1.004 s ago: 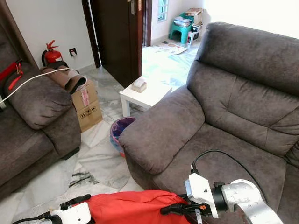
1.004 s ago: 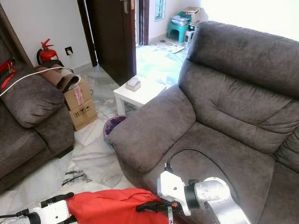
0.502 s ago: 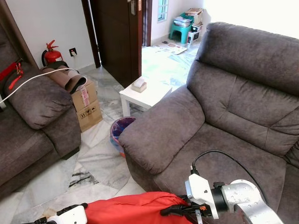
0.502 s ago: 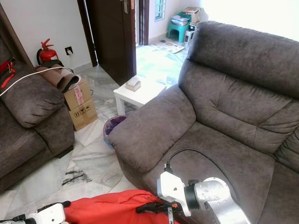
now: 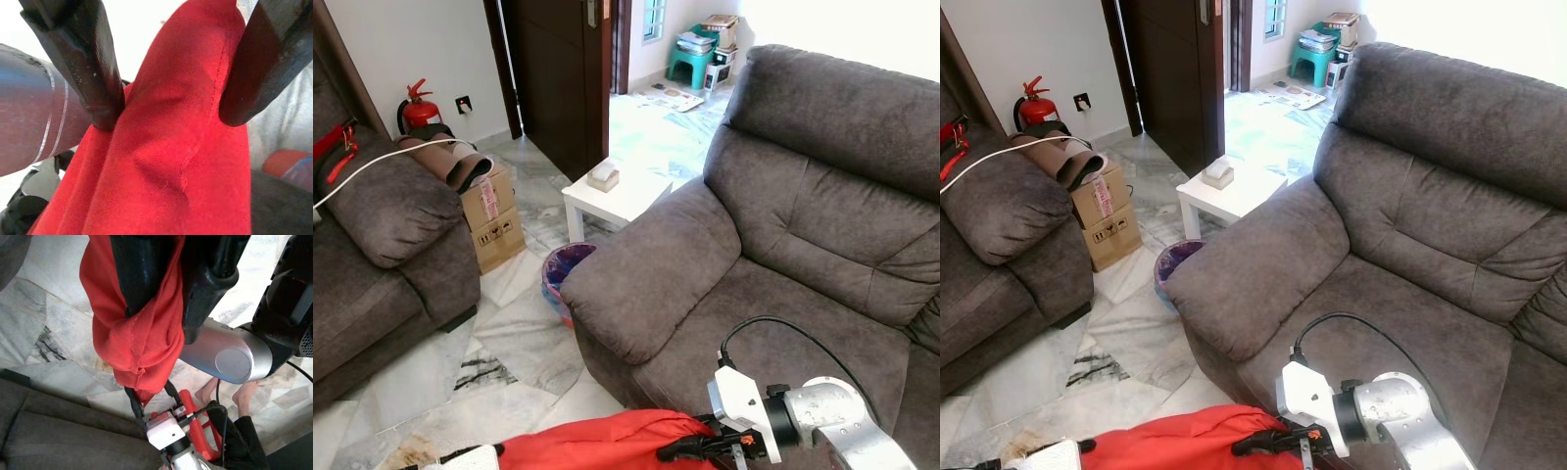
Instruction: Move the pillow to the sofa from floor
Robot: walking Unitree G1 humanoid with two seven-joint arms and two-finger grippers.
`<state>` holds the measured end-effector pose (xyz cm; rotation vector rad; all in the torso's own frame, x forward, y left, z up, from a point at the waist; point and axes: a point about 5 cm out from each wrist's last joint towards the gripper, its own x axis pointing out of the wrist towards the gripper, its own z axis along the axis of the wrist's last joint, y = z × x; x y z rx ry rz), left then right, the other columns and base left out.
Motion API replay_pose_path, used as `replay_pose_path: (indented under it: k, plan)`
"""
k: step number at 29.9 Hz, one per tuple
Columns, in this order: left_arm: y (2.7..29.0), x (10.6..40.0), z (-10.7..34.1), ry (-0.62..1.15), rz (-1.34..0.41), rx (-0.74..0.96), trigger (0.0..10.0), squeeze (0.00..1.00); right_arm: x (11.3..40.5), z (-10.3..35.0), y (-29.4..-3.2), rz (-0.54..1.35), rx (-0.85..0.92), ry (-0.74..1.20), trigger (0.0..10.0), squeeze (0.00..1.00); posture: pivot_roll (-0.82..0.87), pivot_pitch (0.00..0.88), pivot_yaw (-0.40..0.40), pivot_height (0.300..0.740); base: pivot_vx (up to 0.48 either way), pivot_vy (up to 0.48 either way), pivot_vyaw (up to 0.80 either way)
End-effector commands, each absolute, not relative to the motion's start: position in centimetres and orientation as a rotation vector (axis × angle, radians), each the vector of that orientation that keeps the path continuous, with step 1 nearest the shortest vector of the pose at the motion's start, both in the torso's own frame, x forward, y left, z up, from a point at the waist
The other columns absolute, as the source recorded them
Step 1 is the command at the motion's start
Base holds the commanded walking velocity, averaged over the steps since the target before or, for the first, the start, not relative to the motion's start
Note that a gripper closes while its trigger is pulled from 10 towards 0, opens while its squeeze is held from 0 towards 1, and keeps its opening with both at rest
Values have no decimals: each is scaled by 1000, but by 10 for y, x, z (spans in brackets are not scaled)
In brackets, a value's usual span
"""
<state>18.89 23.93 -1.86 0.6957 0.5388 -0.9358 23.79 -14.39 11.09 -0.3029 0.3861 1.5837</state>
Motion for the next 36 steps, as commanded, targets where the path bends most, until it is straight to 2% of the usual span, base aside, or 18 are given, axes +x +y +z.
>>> replay_pose_path:
  k: [1,7,8,9,23,36]
  plan:
    - [240,183,-24,581,-974,705,10000,0,238,135,-135,1643,-297,238,10000,0,71,108,-34,740,0,0,0]
    - [238,179,-32,630,-999,717,10000,0,237,137,-136,1644,-301,239,10000,0,61,109,-36,740,0,0,0]
    - [237,179,-33,633,-995,729,4118,0,237,138,-136,1644,-300,239,10000,0,59,109,-36,740,0,0,0]
    - [237,179,-34,632,-993,739,0,0,237,138,-136,1644,-300,239,10000,0,59,109,-36,740,0,0,0]
    - [230,184,-34,591,-973,756,0,0,236,138,-136,1635,-296,244,10000,0,57,109,-37,740,0,0,0]
    - [235,184,-36,613,-962,820,0,0,235,132,-136,1629,-285,262,10000,0,61,109,-34,740,0,0,0]
